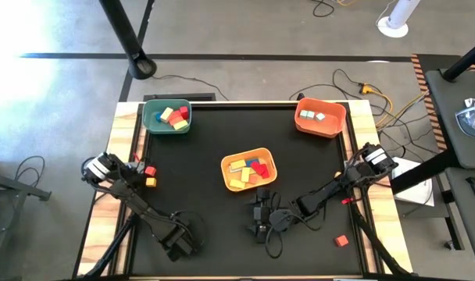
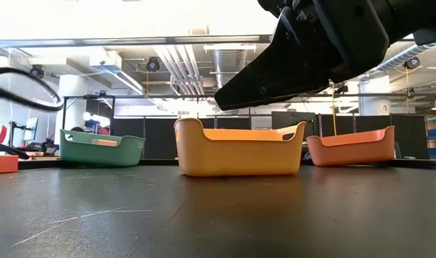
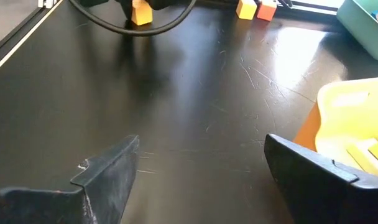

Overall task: Sort blocks by size
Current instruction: Put the yellow square block into the orange bin

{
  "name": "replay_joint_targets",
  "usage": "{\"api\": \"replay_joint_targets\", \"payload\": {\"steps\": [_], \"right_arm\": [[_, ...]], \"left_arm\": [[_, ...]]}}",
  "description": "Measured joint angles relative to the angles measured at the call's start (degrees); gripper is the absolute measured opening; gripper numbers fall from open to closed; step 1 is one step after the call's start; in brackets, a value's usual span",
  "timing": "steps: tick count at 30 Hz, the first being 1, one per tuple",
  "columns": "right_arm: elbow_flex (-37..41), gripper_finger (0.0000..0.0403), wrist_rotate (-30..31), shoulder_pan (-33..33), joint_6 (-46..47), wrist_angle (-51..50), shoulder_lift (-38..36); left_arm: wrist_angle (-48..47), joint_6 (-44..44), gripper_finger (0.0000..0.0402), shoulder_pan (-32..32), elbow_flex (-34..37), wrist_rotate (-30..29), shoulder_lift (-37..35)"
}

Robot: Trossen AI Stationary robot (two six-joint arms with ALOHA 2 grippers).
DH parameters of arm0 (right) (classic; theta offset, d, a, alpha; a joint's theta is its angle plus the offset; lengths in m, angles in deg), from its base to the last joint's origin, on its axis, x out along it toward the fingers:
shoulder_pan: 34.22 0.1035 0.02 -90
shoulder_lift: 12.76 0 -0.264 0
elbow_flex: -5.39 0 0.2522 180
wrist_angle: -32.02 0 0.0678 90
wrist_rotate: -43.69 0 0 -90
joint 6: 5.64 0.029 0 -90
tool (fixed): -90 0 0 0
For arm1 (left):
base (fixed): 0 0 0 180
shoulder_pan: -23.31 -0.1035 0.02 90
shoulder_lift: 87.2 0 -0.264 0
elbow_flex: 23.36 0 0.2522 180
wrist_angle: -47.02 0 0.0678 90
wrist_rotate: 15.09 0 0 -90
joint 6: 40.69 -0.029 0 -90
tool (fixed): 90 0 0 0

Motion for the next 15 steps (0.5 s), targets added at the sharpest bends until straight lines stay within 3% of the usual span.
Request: {"api": "replay_joint_targets", "payload": {"steps": [4,9,12,15], "right_arm": [[0.00,0.0334,0.00,0.05,-2.91,0.26,0.00],[0.02,0.0338,0.00,2.09,-11.11,5.06,0.04],[-0.06,0.0336,-0.02,4.25,-18.99,10.88,0.04],[-0.74,0.0330,-0.02,5.88,-27.22,15.94,0.04]], "left_arm": [[0.17,-7.55,0.0113,0.42,-1.99,-8.09,-0.99],[3.74,-22.05,0.0113,1.72,-5.91,-26.10,-5.21],[13.42,-27.20,0.0113,0.25,-3.52,-34.36,-9.37],[28.99,-33.72,0.0113,-1.66,2.40,-36.79,-13.70]]}}
